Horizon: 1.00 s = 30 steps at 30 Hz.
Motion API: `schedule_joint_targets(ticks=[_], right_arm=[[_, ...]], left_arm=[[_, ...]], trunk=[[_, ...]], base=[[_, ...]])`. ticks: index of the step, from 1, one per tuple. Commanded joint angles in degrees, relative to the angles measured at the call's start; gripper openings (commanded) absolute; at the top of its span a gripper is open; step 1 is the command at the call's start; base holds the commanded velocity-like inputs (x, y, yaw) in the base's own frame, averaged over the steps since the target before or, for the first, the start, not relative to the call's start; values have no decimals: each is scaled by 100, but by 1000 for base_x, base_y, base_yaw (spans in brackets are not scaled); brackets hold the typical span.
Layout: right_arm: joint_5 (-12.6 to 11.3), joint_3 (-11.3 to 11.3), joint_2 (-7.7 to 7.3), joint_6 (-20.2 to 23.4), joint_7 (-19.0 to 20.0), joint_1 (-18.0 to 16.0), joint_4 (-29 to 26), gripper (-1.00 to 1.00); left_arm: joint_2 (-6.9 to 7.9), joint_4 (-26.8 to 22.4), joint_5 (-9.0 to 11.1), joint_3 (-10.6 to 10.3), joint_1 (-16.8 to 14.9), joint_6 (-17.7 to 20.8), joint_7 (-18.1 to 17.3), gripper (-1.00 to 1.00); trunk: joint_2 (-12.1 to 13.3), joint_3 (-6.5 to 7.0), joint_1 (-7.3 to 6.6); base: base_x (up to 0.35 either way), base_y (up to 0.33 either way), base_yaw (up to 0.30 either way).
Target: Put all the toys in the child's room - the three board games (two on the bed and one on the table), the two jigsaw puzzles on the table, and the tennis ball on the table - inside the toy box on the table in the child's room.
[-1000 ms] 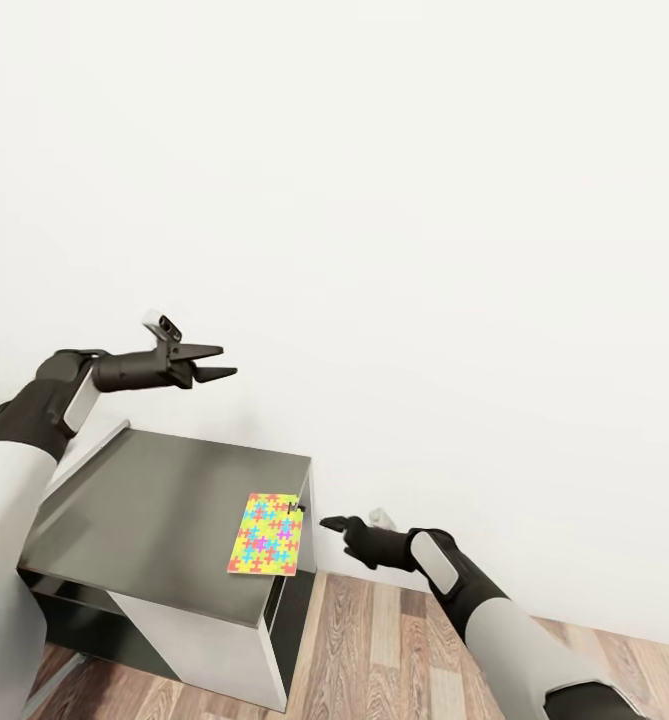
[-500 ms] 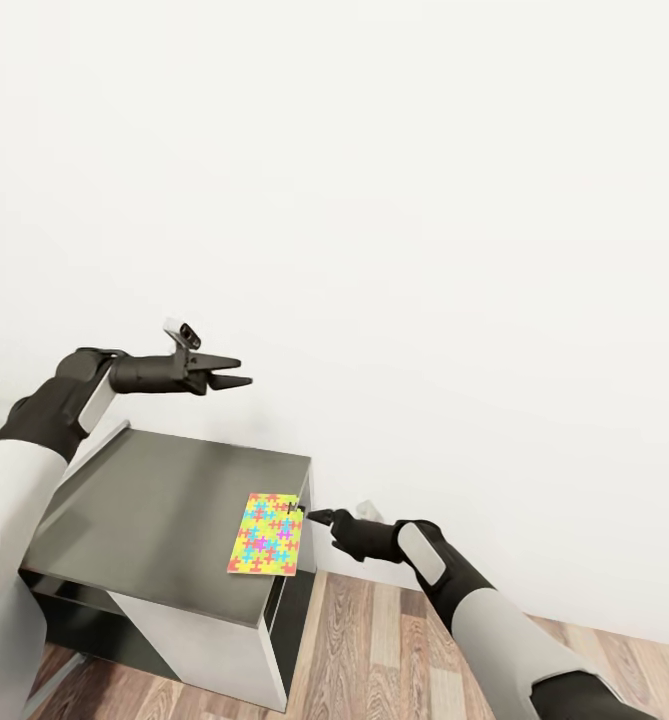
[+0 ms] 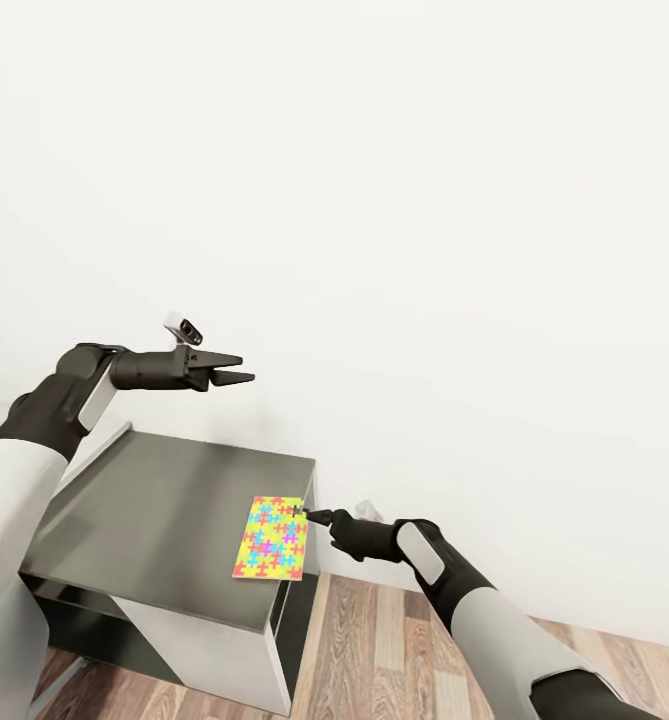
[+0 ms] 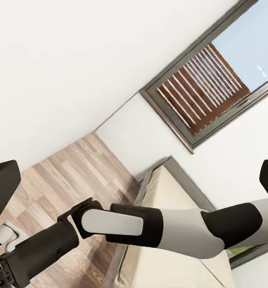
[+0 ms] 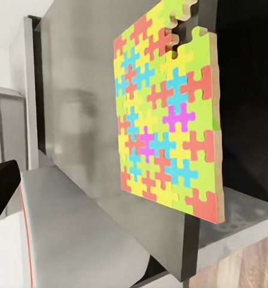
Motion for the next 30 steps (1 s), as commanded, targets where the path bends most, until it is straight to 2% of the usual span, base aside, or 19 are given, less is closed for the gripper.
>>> schedule_joint_targets(ticks=[1, 14, 25, 30], right_arm=[[5, 10, -8, 11, 14, -5, 1, 100], [12, 19, -73, 20, 32, -5, 8, 100], [11, 12, -77, 20, 30, -5, 9, 100], [11, 15, -80, 18, 33, -5, 9, 100]], left_arm=[[6, 1, 1, -21, -6, 61, -33, 100], [-1, 39, 8, -35, -6, 61, -33, 100], [-7, 44, 18, -2, -6, 61, -33, 100], [8, 38, 19, -1, -6, 61, -33, 100]], trunk=[[-6, -7, 1], [-6, -7, 1], [-447, -205, 243], [-447, -205, 243]], base=[[3, 4, 0], [0, 0, 0], [0, 0, 0], [0, 0, 0]])
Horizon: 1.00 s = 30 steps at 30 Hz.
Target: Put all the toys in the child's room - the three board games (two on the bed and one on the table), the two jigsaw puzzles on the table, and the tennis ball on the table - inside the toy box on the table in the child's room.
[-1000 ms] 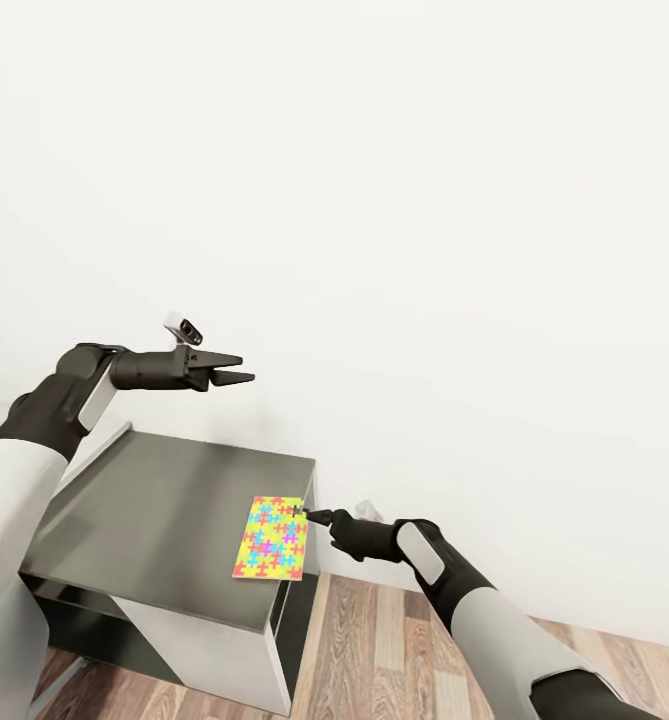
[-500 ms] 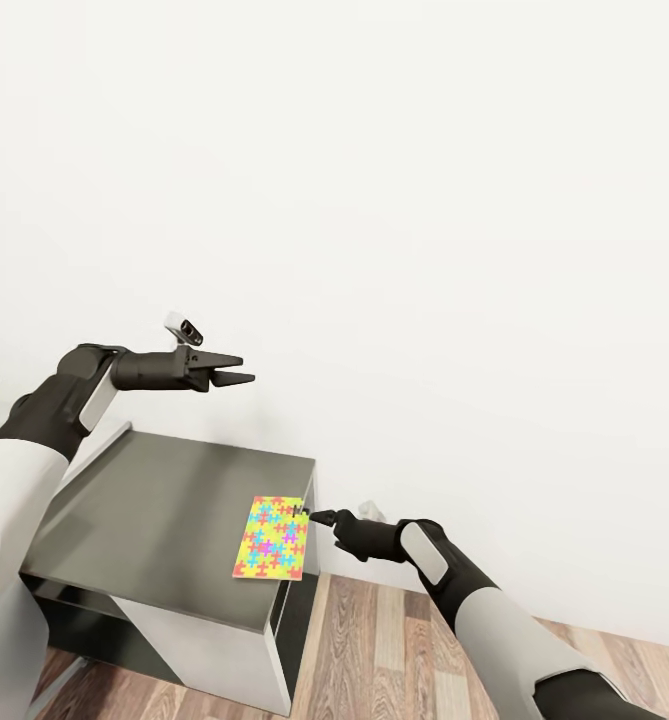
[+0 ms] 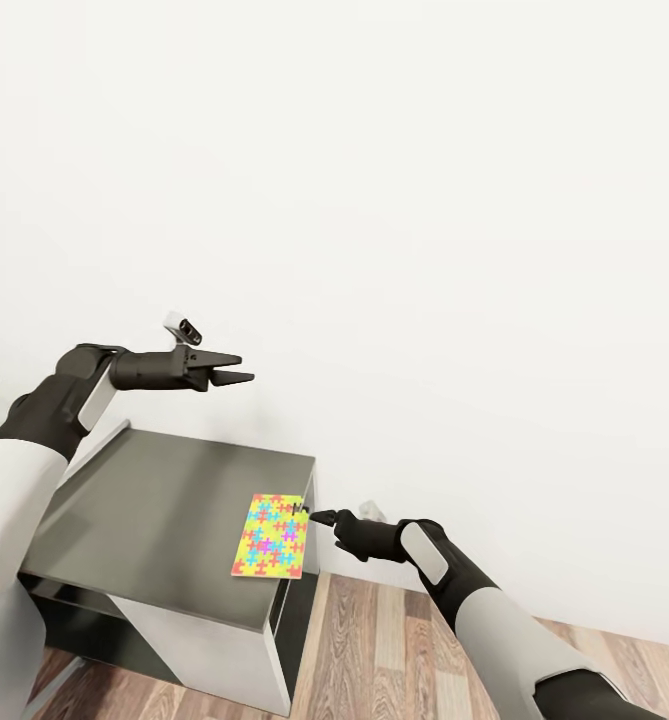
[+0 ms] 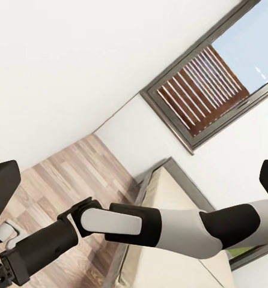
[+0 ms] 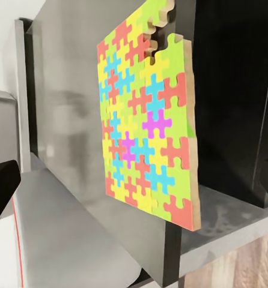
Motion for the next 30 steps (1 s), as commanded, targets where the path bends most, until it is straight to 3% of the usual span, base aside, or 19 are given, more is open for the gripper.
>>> schedule_joint_targets(ticks=[1, 27, 30], right_arm=[[4, 10, -2, 11, 13, -5, 0, 100], [6, 14, -1, 0, 20, -5, 0, 100], [6, 14, -2, -3, 22, -5, 2, 100]], left_arm=[[6, 1, 1, -20, -6, 61, -33, 100], [-4, -1, 1, -13, -6, 61, -33, 100], [-4, 1, 4, -14, -6, 61, -33, 100]], trunk=[[-45, -25, 23], [-1048, -474, 572], [-1048, -474, 572]], base=[[0, 0, 0], [0, 0, 0], [0, 0, 0]])
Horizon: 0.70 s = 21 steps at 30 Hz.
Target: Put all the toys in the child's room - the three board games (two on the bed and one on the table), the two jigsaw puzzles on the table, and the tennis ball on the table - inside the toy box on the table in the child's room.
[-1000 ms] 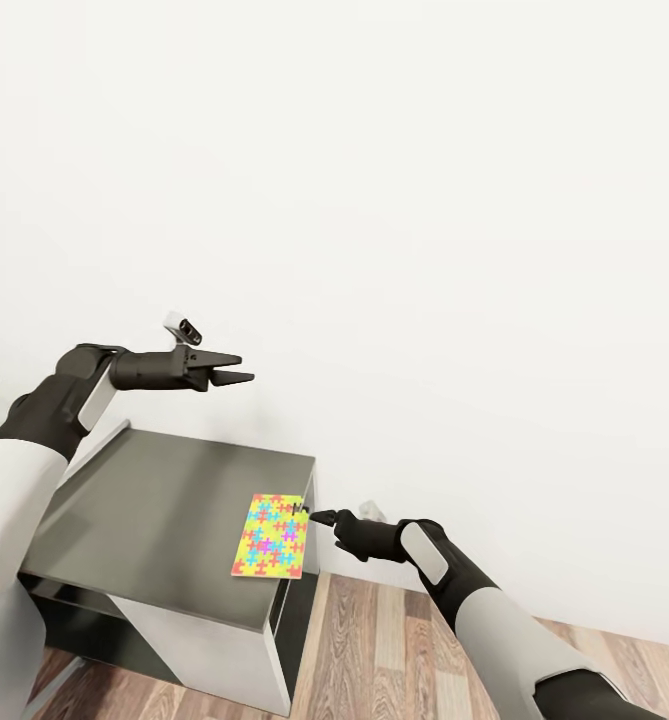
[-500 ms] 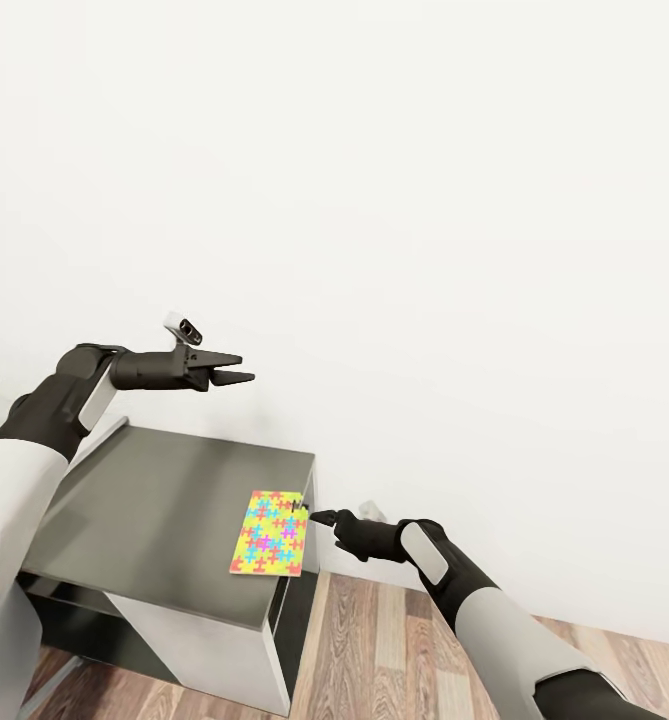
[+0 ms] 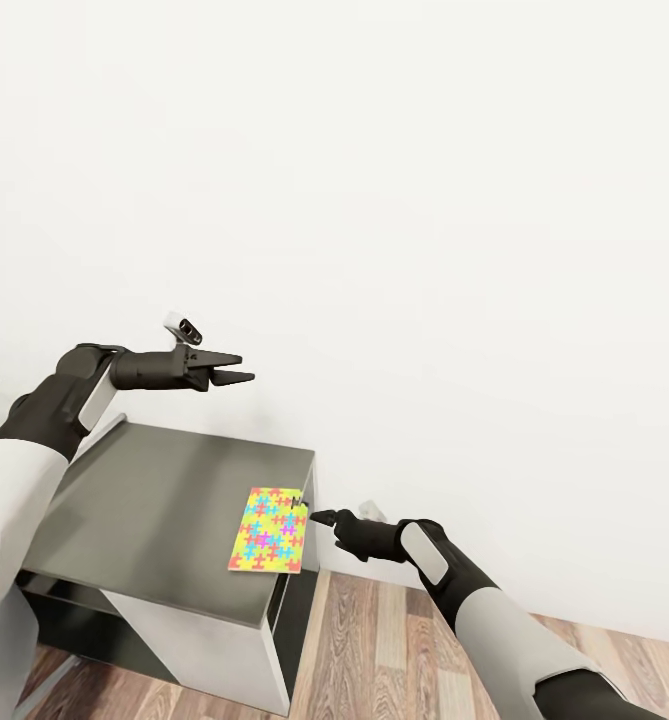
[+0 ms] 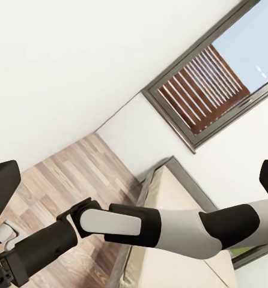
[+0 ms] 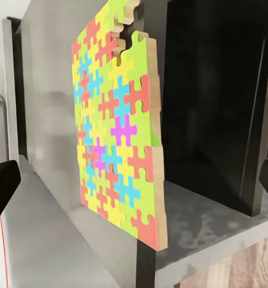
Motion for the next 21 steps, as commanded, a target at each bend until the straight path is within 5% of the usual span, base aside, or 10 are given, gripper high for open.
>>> schedule_joint_targets(ticks=[1, 21], right_arm=[[4, 10, -2, 11, 13, -4, -1, 100], [4, 10, -2, 10, 14, -4, 3, 100]], left_arm=[[7, 3, 0, -22, -6, 61, -33, 100], [3, 6, 158, -26, -6, 61, -33, 100]], trunk=[[-4, -6, 0], [-4, -6, 0]], base=[[0, 0, 0], [0, 67, 0]])
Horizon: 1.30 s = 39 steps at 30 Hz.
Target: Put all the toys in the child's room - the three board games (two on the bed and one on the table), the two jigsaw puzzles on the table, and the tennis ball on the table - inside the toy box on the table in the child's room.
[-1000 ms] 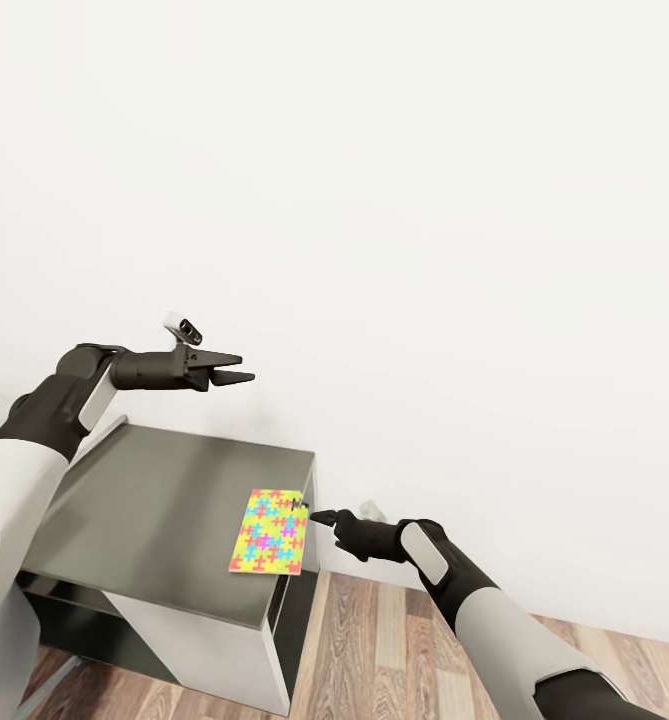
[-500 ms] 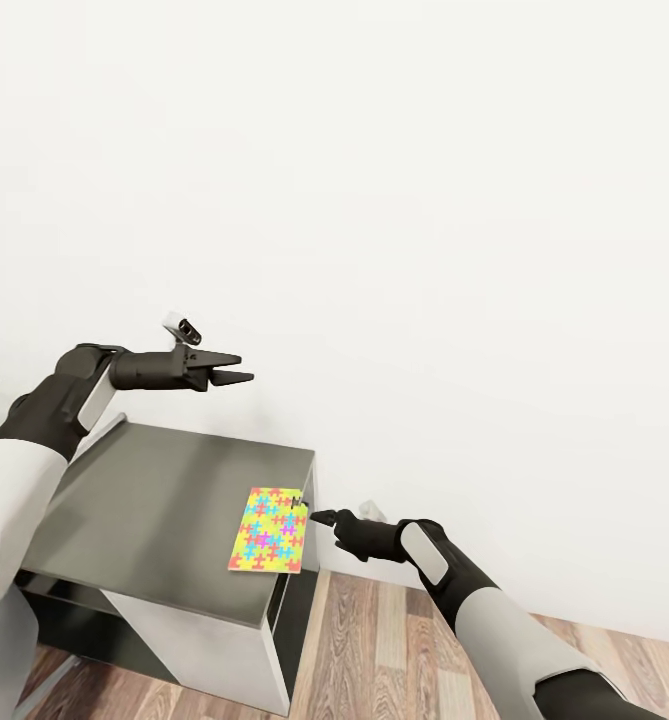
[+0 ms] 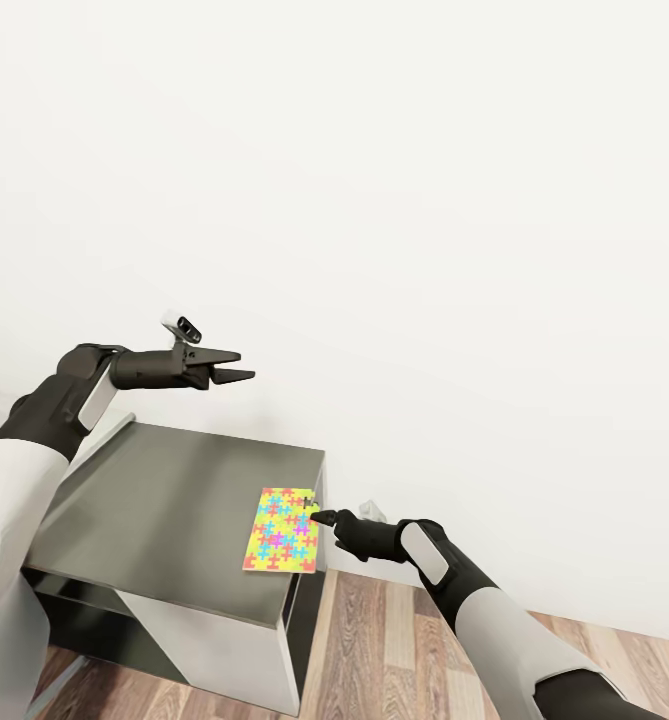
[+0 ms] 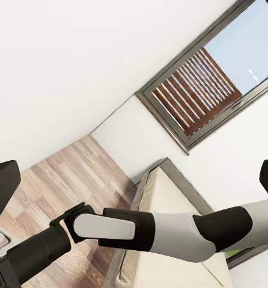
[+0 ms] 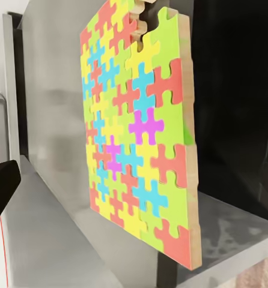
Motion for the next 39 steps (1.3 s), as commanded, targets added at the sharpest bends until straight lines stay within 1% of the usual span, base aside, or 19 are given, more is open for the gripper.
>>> schedule_joint_targets(ticks=[1, 15, 30, 39], right_arm=[[4, 9, -1, 11, 13, -4, -1, 100], [4, 10, -18, 11, 27, -4, 11, 100], [4, 9, -19, 6, 27, -4, -3, 100], [4, 8, -17, -10, 20, -4, 3, 100]], left_arm=[[5, 2, 4, -20, -6, 61, -34, 100], [-5, 3, 8, -29, -6, 61, -34, 100], [-7, -19, 50, -29, -6, 61, -34, 100], [1, -14, 57, -21, -6, 61, -34, 100]], trunk=[[-4, -6, 0], [-4, -6, 0], [-606, -275, 330], [-606, -275, 330]], base=[[0, 26, 0], [0, 4, 0], [0, 0, 0], [0, 0, 0]])
